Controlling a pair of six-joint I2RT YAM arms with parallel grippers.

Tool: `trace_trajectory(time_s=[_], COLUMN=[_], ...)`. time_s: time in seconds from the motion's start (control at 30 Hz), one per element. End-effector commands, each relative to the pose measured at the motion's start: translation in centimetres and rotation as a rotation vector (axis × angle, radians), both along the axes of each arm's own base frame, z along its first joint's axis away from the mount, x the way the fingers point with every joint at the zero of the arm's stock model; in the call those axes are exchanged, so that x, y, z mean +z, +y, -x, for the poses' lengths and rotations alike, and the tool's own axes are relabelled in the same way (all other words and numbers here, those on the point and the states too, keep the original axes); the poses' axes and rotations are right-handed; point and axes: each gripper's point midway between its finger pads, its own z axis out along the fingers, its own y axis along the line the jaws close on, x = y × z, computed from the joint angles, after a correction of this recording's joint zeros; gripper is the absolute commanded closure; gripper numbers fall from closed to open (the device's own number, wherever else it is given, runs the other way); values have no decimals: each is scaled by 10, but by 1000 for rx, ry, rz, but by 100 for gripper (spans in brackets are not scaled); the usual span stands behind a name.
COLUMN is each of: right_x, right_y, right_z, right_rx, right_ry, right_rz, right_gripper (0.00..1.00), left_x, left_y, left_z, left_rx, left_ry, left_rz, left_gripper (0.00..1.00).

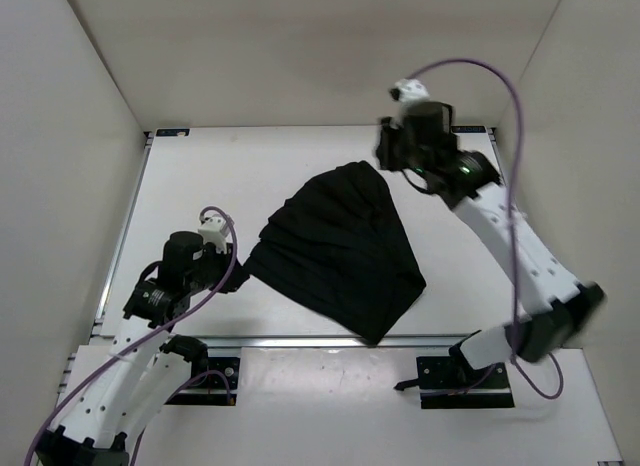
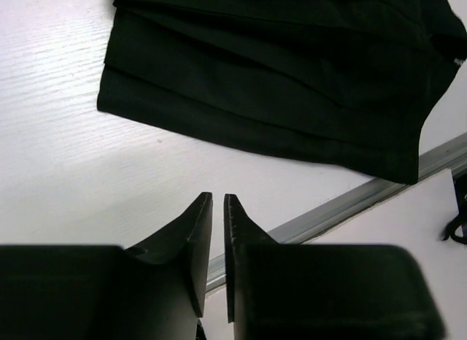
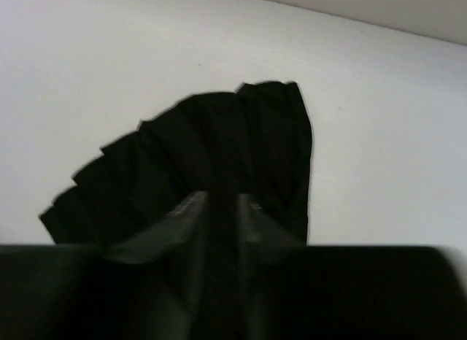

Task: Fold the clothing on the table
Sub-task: Flatten the skirt out

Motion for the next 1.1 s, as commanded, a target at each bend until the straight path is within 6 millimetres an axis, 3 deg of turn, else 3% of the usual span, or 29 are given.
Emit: trace_trajectory(time_s=[0.0, 0.03, 0.07, 0.1, 0.13, 0.17, 0.23, 0.27, 0.33, 0.4, 0.57, 0.97, 1.03, 1.07], right_x=[-67, -92, -98, -129, -148, -156, -192, -193, -215, -225, -247, -280, -282, -289], right_y=[-29, -45, -44, -54, -65, -66, -71, -67, -54, -39, -34, -36, -35, -34], right_z=[20, 31, 44, 54, 64, 72, 96, 101, 126, 144, 158, 152, 148, 153], right_rx=[-9, -24, 16, 10, -10, 0, 13, 37, 138, 227, 279, 326, 317, 328], right_ry=[96, 148, 171, 248, 292, 316, 410, 417, 459, 442, 469, 495, 510, 547], right_rz=[-32, -29, -51, -39, -31, -33, -31, -44, -33, 4, 31, 158, 176, 186], right_gripper=[89, 93, 90, 85, 72, 67, 59, 58, 54, 50, 48, 54, 56, 63], left_x=[15, 17, 20, 23, 19, 16, 5, 1, -14, -18, -26, -42, -40, -37], left_y=[-18, -28, -38, -55, -63, -75, -94, -101, -111, -116, -113, -88, -85, -85], left_z=[1, 4, 6, 10, 6, 14, 12, 15, 10, 5, -4, 6, 6, 5], left_rx=[-67, -108, -120, -162, -179, -194, -220, -229, -221, -213, -172, -88, -79, -81], left_ry=[12, 19, 35, 44, 33, 73, 96, 120, 167, 170, 196, 215, 213, 205], left_rz=[63, 104, 150, 220, 250, 289, 335, 347, 346, 358, 354, 380, 386, 388], left_gripper=[72, 69, 52, 50, 51, 48, 45, 39, 40, 43, 47, 46, 46, 47])
